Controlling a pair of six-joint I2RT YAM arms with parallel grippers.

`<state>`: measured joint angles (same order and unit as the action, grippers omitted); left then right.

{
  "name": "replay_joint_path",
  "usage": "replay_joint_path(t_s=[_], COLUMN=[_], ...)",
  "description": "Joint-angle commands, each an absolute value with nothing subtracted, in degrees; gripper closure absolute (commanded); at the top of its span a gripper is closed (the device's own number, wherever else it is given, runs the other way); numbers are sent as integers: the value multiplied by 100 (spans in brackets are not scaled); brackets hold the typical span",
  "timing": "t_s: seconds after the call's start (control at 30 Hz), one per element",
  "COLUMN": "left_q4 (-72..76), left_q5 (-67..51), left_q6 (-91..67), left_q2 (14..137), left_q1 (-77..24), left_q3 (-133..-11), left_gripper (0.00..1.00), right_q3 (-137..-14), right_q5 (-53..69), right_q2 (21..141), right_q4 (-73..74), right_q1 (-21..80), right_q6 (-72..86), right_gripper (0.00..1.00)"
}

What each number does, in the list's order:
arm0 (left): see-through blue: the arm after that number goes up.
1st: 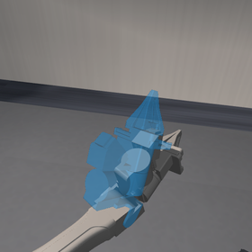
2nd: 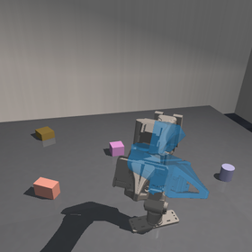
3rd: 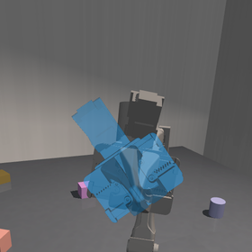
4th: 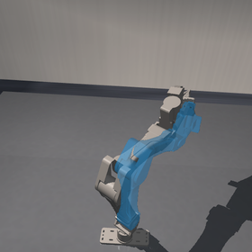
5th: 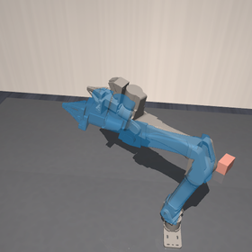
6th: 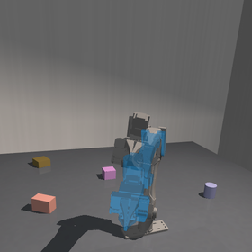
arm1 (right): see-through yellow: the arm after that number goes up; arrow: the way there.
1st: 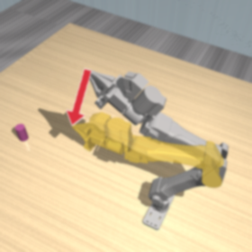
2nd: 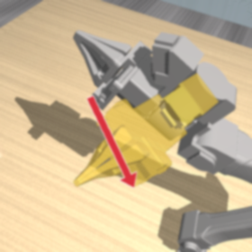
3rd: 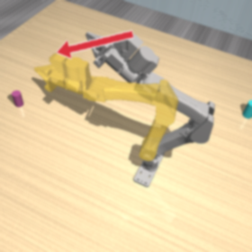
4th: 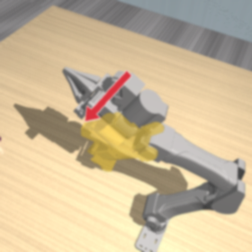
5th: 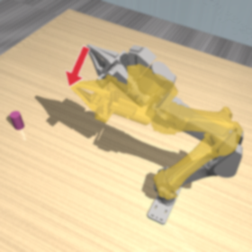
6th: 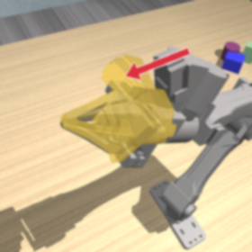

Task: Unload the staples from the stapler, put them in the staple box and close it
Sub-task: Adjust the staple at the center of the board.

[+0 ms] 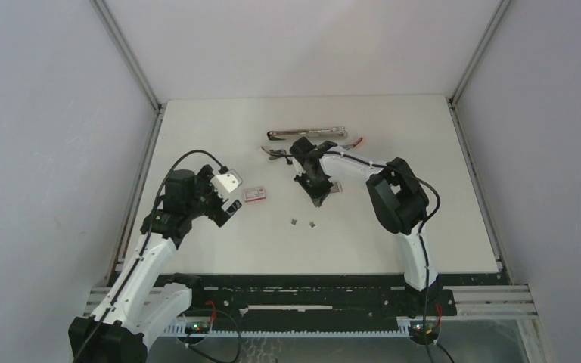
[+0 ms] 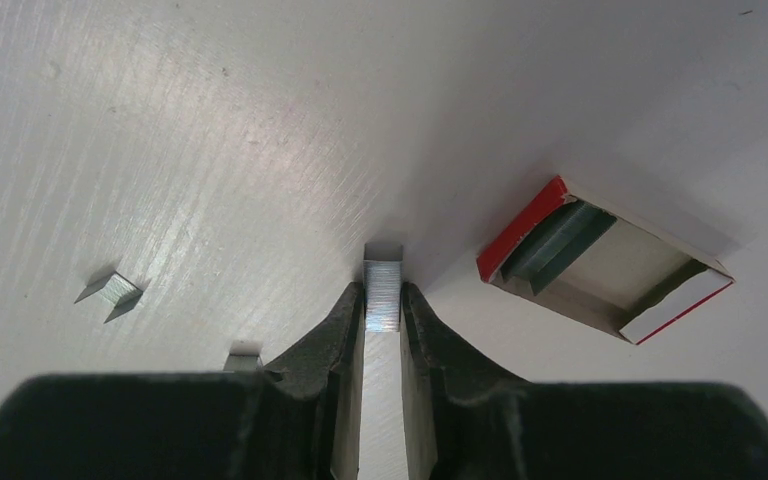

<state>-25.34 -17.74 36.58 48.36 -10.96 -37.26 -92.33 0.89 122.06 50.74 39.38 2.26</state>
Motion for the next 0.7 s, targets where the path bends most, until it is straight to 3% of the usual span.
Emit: replay_joint_path(t_s=[0.0, 0.2, 0.47, 0.67], left_q4=[-2342, -2347, -2347, -2347], left_q5=[-1839, -1837, -1828, -1829], left_q6=[3632, 3621, 3621, 3624], left_q2=[4789, 4781, 4762, 4763], left_q1=[-1065, -1059, -1059, -1058], left_q3=[-3604, -3604, -3602, -3603], left_gripper=[0, 0, 0, 0], right_q3=[-9395, -9446, -9495, -9525], right_q5=[197, 269, 205, 253], right_q2=[12074, 12036, 12032, 12063], right_q4=[5021, 5023, 5028, 5081], right_q1=[4028, 4118, 4218, 4241], right_q6=[118, 33, -1, -46], right_gripper=[86, 82, 84, 74])
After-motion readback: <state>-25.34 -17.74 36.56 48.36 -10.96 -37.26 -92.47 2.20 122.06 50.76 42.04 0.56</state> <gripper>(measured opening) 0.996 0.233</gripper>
